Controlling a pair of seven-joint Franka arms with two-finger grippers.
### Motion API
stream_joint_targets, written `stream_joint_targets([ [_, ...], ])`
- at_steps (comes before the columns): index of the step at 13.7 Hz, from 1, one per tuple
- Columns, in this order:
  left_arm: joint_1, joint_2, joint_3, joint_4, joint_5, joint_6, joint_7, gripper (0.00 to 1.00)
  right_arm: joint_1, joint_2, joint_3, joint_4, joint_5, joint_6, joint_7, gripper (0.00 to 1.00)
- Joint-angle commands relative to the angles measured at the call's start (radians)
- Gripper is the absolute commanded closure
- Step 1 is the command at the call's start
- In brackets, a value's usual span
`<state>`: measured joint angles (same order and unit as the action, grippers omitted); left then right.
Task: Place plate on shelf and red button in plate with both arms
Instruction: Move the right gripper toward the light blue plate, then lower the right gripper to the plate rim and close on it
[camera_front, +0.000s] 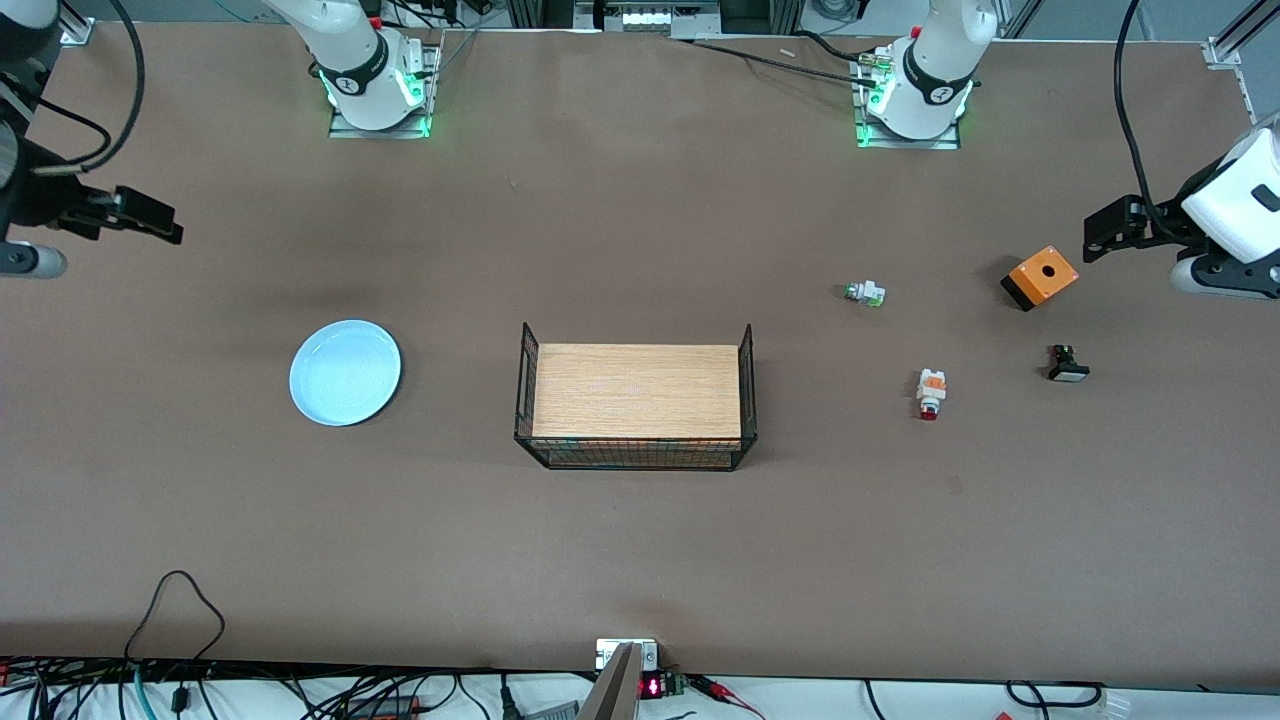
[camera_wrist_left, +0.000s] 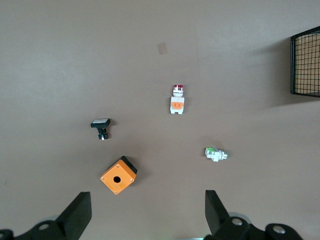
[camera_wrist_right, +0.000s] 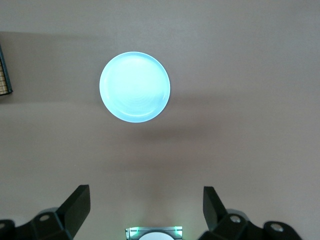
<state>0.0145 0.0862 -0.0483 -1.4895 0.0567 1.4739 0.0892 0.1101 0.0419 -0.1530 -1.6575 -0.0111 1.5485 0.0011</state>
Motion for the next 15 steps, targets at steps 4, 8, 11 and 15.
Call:
stream_joint_targets([
  [4,0.016,-0.022,0.011,0.011,-0.012,-0.040,0.017,0.00,0.013,0.156,-0.003,-0.103,-0.050,0.247,-0.015,0.00],
  [8,0.016,-0.025,0.011,0.011,-0.009,-0.040,0.017,0.00,0.008,0.154,-0.007,-0.335,-0.052,0.523,-0.021,0.00],
  [11,0.013,-0.017,0.002,0.011,-0.014,-0.032,0.017,0.00,-0.024,0.228,-0.007,-0.402,-0.052,0.683,-0.021,0.00],
  [15,0.013,-0.017,0.001,0.011,-0.020,-0.033,0.079,0.00,-0.050,0.332,-0.007,-0.430,-0.050,0.865,-0.058,0.00],
])
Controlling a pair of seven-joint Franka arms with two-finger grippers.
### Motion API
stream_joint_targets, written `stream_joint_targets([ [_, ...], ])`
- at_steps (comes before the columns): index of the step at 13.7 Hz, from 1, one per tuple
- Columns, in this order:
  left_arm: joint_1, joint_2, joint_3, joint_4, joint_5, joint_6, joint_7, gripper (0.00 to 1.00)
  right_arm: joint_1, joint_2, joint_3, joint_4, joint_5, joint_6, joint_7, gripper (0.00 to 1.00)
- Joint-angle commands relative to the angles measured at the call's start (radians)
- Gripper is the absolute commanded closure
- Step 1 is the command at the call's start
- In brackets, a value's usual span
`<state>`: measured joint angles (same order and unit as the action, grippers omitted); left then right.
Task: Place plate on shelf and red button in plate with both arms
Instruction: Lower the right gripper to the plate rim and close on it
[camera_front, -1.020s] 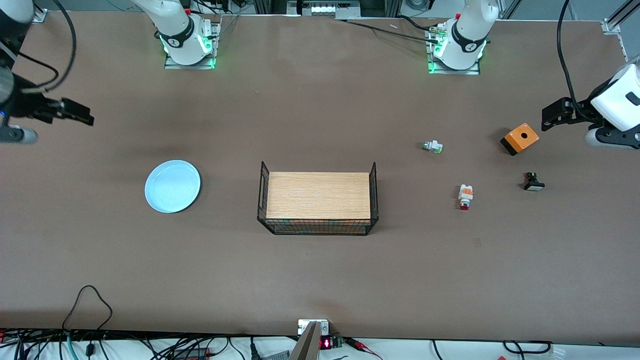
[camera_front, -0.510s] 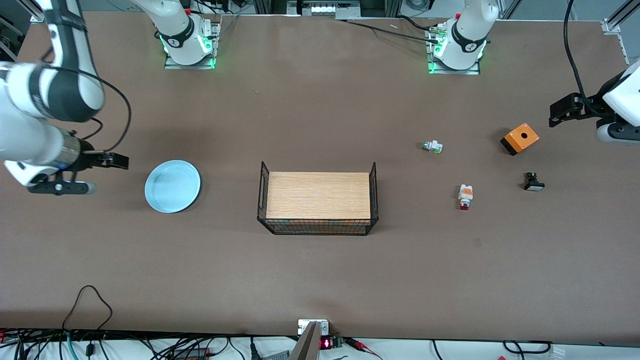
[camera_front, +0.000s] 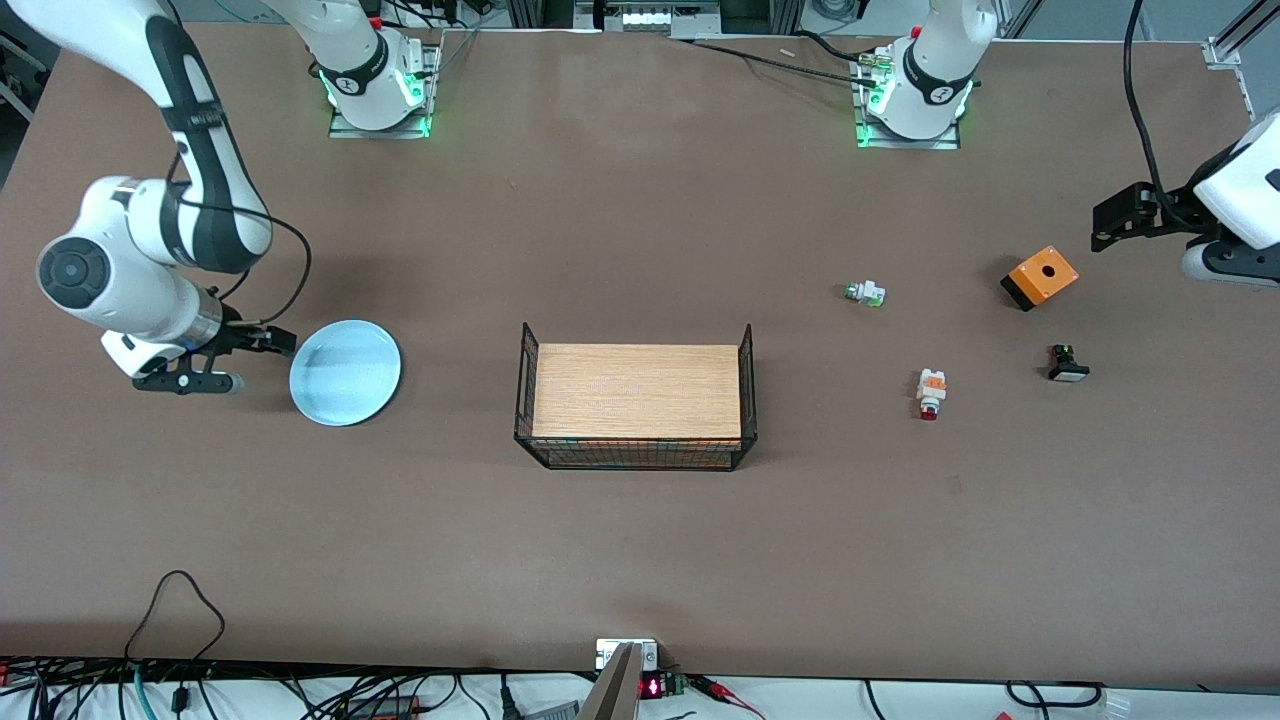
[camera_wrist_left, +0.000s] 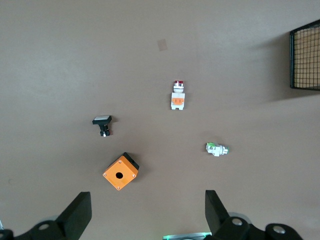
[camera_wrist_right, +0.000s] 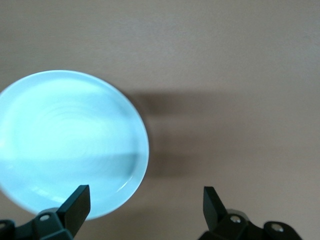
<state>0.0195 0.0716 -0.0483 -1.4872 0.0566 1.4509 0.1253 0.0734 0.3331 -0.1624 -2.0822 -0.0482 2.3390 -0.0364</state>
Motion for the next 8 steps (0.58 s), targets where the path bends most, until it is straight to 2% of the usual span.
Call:
stream_joint_targets([
  [1,0.011,-0.003,0.002,0.007,-0.020,-0.012,0.045,0.00,-0.015,0.061,0.003,-0.007,-0.013,0.107,-0.020,0.00],
  [5,0.011,0.019,0.002,-0.007,-0.020,0.000,0.046,0.00,-0.023,0.135,0.003,-0.015,-0.013,0.206,-0.020,0.00],
  [6,0.011,0.022,0.002,-0.007,-0.021,0.002,0.045,0.00,-0.021,0.142,0.003,-0.024,-0.013,0.227,-0.020,0.03],
  [7,0.010,0.022,0.002,-0.007,-0.020,0.005,0.045,0.00,-0.021,0.144,0.004,-0.033,-0.013,0.236,-0.020,0.09],
  [8,0.010,0.024,0.002,-0.007,-0.020,0.005,0.037,0.00,-0.020,0.142,0.004,-0.039,-0.013,0.238,-0.020,0.25],
])
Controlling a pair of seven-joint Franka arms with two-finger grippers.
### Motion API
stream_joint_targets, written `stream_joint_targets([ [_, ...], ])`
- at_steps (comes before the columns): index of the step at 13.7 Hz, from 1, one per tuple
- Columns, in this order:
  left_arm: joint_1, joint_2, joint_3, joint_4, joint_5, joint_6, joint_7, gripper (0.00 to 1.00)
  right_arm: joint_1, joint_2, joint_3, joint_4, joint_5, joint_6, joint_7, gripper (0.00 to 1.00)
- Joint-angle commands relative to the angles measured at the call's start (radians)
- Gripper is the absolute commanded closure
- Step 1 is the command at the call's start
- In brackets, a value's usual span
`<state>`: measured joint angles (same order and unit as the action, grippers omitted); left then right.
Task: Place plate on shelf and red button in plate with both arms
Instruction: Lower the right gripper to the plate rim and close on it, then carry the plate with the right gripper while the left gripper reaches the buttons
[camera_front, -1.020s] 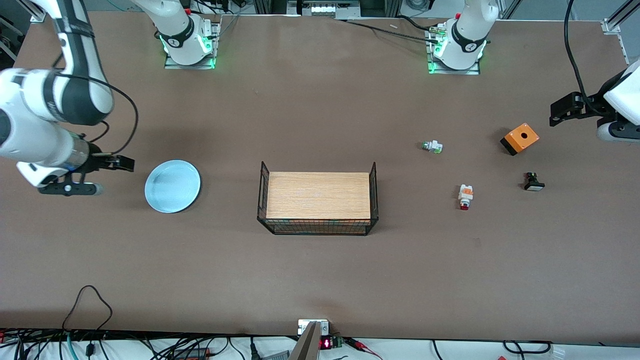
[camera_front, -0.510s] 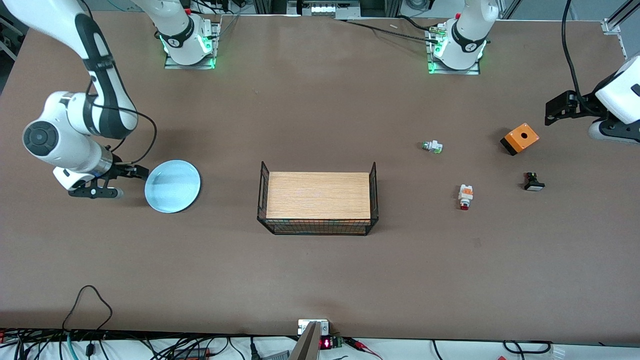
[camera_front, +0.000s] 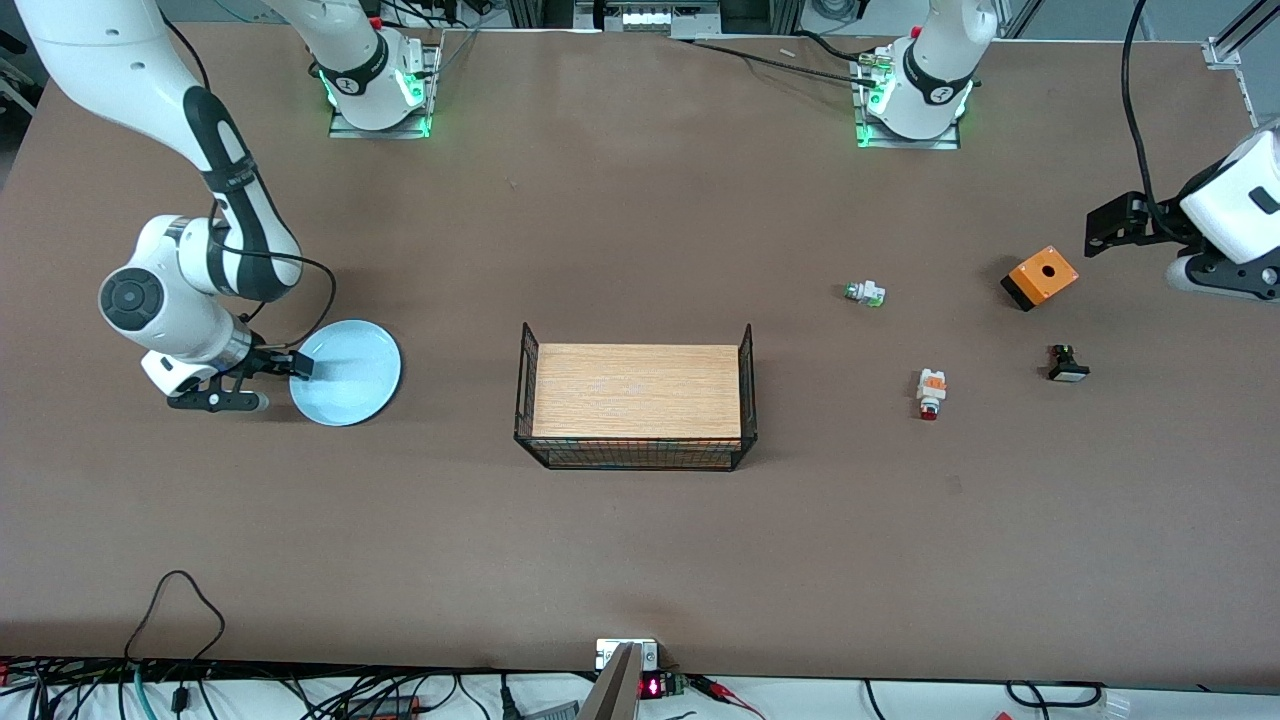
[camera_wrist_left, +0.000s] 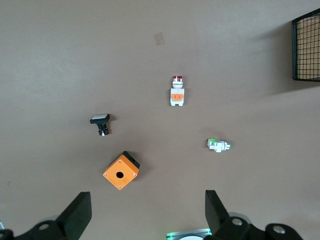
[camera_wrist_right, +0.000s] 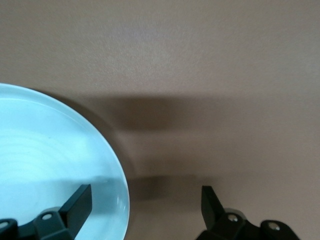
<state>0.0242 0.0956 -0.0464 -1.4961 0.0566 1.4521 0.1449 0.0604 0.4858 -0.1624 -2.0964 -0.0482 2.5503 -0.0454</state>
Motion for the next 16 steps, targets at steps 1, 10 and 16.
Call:
stream_joint_targets([
  [1,0.003,0.001,0.000,0.000,-0.020,0.004,0.018,0.00,-0.008,-0.009,0.004,-0.030,-0.013,0.025,-0.011,0.55],
  [10,0.002,0.012,-0.001,0.000,-0.015,-0.009,0.010,0.00,-0.004,-0.055,0.006,-0.034,-0.009,-0.077,-0.010,1.00],
  [16,0.000,-0.028,-0.019,-0.059,-0.015,0.048,-0.065,0.02,0.009,-0.246,0.027,0.018,0.051,-0.347,-0.010,1.00],
])
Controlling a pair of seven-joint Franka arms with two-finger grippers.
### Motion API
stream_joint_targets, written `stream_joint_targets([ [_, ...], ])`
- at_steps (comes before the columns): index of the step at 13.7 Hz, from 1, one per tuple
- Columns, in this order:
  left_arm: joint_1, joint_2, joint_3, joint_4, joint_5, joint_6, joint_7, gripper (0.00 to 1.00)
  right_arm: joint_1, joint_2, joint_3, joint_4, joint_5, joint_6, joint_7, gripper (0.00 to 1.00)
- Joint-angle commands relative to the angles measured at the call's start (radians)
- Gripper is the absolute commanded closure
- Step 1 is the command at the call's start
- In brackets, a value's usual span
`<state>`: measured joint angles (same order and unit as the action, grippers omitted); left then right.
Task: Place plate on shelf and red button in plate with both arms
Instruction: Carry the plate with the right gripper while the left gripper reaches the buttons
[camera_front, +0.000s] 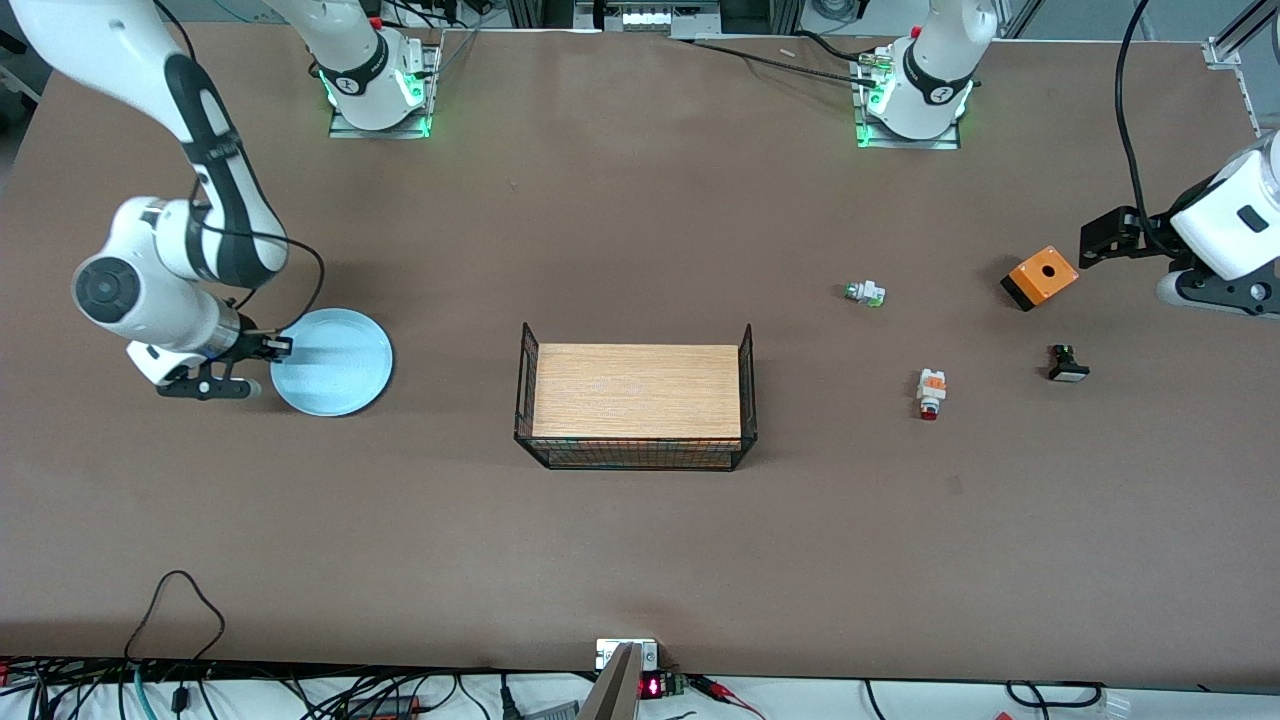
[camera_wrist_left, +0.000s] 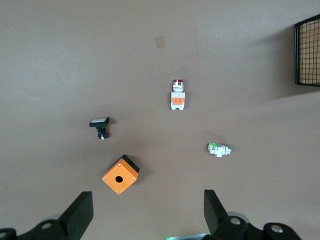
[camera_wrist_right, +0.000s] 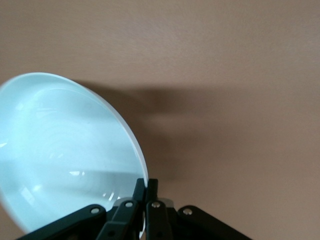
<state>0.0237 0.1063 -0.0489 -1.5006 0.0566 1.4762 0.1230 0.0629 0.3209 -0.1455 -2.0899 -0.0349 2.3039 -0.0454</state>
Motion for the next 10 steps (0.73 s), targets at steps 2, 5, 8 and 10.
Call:
stream_joint_targets([
  [2,0.001,-0.040,-0.052,-0.058,-0.015,0.019,-0.046,0.01,0.026,-0.120,0.010,0.094,0.091,-0.254,-0.004,1.00],
  [5,0.002,-0.060,-0.080,-0.055,-0.015,0.018,-0.045,0.00,0.046,-0.170,0.010,0.203,0.168,-0.441,0.019,1.00],
  [8,0.008,-0.062,-0.074,-0.050,-0.017,-0.002,-0.043,0.00,0.099,-0.198,0.012,0.290,0.228,-0.549,0.184,1.00],
  [10,0.018,-0.077,-0.068,-0.052,-0.018,-0.017,-0.045,0.00,0.156,-0.216,0.017,0.316,0.245,-0.570,0.331,1.00],
])
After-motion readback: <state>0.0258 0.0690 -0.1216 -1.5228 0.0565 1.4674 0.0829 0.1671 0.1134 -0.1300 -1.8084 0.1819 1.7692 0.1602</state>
